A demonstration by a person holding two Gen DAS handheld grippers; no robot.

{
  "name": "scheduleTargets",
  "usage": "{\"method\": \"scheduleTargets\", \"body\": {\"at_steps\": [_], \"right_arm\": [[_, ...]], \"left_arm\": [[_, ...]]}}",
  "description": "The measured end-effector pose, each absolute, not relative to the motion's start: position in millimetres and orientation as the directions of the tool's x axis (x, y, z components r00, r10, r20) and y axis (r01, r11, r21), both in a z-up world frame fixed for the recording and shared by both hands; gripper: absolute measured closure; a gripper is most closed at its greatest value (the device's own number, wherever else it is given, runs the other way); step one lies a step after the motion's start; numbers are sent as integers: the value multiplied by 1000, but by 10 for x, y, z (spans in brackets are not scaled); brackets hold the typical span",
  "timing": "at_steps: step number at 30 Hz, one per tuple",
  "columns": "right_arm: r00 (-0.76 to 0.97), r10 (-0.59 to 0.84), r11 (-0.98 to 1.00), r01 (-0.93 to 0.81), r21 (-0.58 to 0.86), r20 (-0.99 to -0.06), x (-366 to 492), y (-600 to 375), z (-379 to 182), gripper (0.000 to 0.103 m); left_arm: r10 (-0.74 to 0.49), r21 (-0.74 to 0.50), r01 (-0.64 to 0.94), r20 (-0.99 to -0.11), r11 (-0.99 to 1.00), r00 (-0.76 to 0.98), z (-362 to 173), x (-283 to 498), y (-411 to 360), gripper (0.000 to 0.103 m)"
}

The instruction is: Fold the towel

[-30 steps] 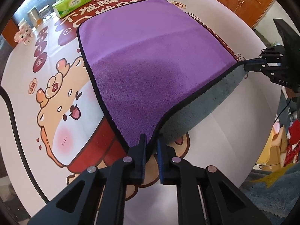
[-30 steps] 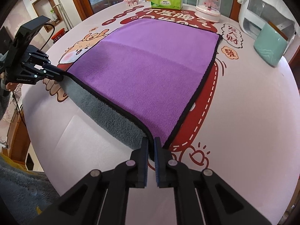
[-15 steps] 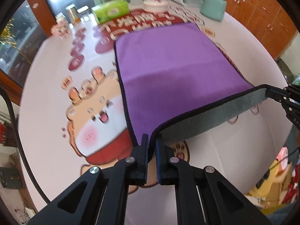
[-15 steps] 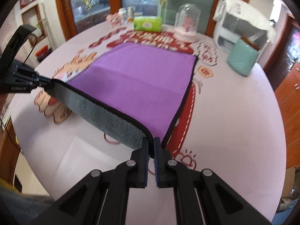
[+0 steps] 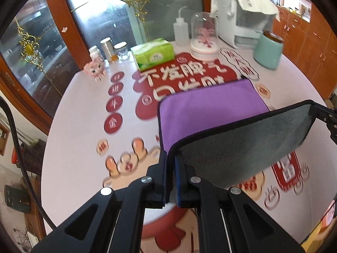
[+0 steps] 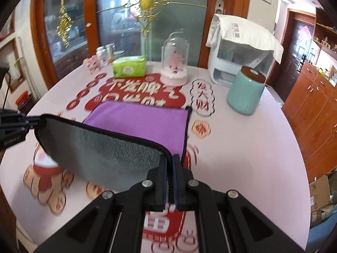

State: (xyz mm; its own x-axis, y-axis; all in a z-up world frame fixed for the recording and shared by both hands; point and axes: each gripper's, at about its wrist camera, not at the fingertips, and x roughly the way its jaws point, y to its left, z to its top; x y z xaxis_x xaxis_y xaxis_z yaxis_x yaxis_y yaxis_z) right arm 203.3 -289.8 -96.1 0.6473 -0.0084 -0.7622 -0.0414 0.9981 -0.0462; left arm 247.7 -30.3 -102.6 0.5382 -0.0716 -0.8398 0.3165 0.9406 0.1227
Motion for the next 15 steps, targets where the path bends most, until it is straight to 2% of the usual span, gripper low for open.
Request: {"method": "scheduleTargets", "body": {"at_steps": [15], "right_arm": [[600,-66,996,90,-15,-797,3187,-3036,-1123,98]], "left_arm": [[-36,129,250,-825,960,564,-1209,3512,-523,98]]}}
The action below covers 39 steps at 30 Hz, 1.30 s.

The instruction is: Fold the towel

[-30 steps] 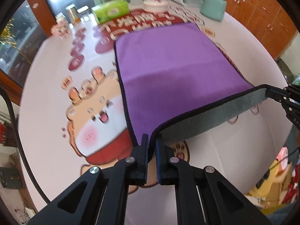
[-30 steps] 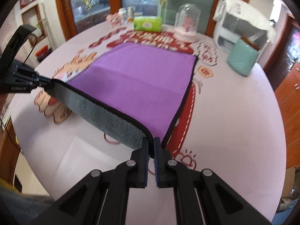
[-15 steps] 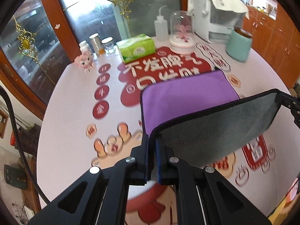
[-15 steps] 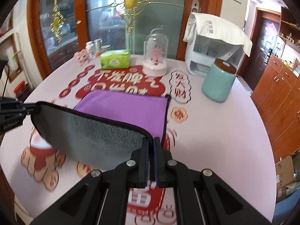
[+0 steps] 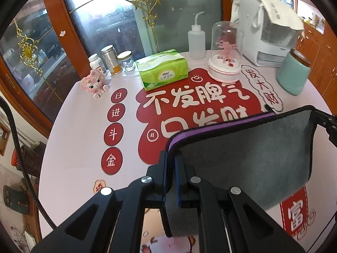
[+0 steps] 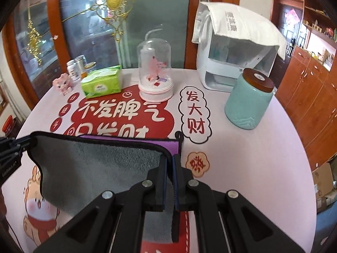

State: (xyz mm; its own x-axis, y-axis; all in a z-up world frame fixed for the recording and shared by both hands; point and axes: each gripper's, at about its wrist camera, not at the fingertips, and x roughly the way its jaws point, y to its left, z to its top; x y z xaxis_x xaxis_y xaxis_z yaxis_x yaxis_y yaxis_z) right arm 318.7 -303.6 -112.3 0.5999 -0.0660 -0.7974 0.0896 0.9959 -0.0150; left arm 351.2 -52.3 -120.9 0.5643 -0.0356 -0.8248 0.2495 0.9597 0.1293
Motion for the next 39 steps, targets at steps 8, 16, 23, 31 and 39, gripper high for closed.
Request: {"method": "scheduleTargets", "body": {"at_steps": [8,16,23,31,39], "right_arm": [[555,-84,991,134,-11,-828,3606,-3085,-1414,98],[513,-84,989,148,-9,-854,3831,-3129,-1654,98],[490,-74,987,158,5,-868,3943,-3151,-1786,98],[471,-68,985,170,15,-880,4018,-3162,-1882,98],[466,-71,985,174,13,-882,4067,-3138,-1919,98]], "left_arm": [[-19,121,227,-847,966,532,-1529,3901,-607,98],[-16,105,212,-865,972,502,-1742,4115,-653,98],[-11,99,201,-875,975,484,-1862,4246,-674,98],[-13,82,183,-884,980,468,-1963,4330,-675,98],[-16,64,160,-890,985,456,-2017,4383,-650,98]]}}
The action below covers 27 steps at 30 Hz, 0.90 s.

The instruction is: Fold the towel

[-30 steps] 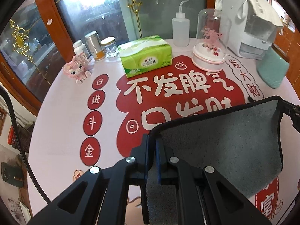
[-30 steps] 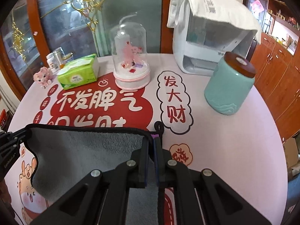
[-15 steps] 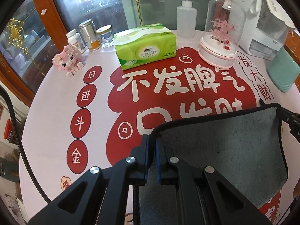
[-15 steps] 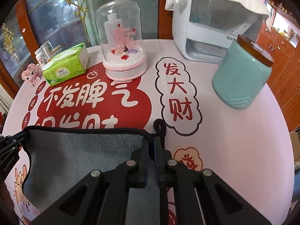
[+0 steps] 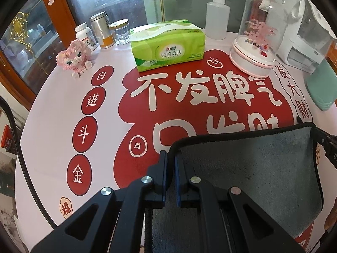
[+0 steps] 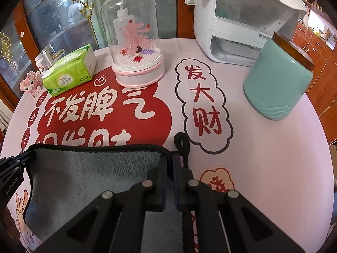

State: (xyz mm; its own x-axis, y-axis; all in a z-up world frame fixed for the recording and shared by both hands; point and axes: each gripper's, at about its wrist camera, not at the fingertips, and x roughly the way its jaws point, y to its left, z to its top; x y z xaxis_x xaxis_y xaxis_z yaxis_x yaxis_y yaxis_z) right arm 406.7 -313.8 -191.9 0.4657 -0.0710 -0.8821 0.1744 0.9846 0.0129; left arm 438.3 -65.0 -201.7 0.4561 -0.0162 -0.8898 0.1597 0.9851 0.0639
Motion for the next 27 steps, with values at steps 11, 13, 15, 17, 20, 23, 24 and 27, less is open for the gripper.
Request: {"method": "scheduleTargets", "body": {"at_steps": [11,13,15,17,20,23,24,27], "right_arm": [[478,-117,974,228,-5,-871,4033,-3194,-1885,51],[511,-108,975,221,9,-853,3989,-3205,-1818,50],[505,-87,975,221,32,-859,3983,-3231,-1800,47],[505,-70,973,225,53,-860,3962,-3258,-1779,46],[506,-64,973,222,58,-860,3922,-3257,-1754,39],[506,-55,975,213,63,-861,3868,-3234,-1724,36],[511,-54,976,209,63,-858,3839,-3219,-1700,36],[517,-38,979,193,73,-855,3758,-3171,-1636,36]], "left_arm": [[-15,32,81,-857,996,515,-1919,4355,-550,6],[-33,16,89,-854,996,519,-1868,4345,-546,6],[-34,17,95,-858,995,512,-1849,4339,-559,6],[-25,30,99,-859,995,511,-1830,4321,-572,5],[-9,56,109,-853,992,521,-1787,4260,-607,0],[-14,52,113,-854,992,519,-1749,4185,-614,0],[-21,42,111,-856,993,517,-1732,4153,-606,0],[-29,24,96,-856,995,517,-1681,4068,-573,0]]}}
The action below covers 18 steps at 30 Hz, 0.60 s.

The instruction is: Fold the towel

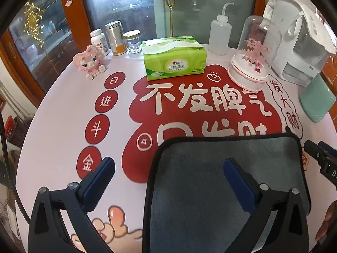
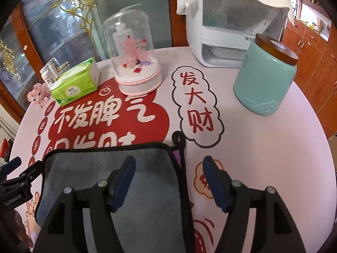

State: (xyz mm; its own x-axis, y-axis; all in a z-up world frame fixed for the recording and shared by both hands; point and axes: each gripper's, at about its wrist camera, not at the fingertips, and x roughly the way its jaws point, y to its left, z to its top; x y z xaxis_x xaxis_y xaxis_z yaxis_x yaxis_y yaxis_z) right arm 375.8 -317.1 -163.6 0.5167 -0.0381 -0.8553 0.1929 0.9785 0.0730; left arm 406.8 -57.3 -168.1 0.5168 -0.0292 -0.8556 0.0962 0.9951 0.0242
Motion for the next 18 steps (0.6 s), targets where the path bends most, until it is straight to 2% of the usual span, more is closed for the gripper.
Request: {"method": "scheduleTargets", "body": {"at_steps": [7,9,11,14,18], "right_arm": [[540,-17,986,151,77,-842,3471,-3011,-1426,36],[550,-12,987,142,79,-835,3358,-2963,-1351,33],[560,0,989,123,83,-829,3242,-2912,-1272,21],[578,9,991,103,83,-816,3067,-2835,-1151,8],[595,17,992,91,88,-804,2796,-2748,-976,5]], "left_arm": [[-14,18,58,-857,998,515,-1516,3799,-478,0],[-18,10,51,-854,999,520,-1443,3696,-451,0],[-26,3,53,-846,999,533,-1353,3574,-437,0],[-47,-14,65,-840,998,541,-1196,3340,-418,0],[-60,-27,70,-839,997,541,-1031,3068,-397,0]]}}
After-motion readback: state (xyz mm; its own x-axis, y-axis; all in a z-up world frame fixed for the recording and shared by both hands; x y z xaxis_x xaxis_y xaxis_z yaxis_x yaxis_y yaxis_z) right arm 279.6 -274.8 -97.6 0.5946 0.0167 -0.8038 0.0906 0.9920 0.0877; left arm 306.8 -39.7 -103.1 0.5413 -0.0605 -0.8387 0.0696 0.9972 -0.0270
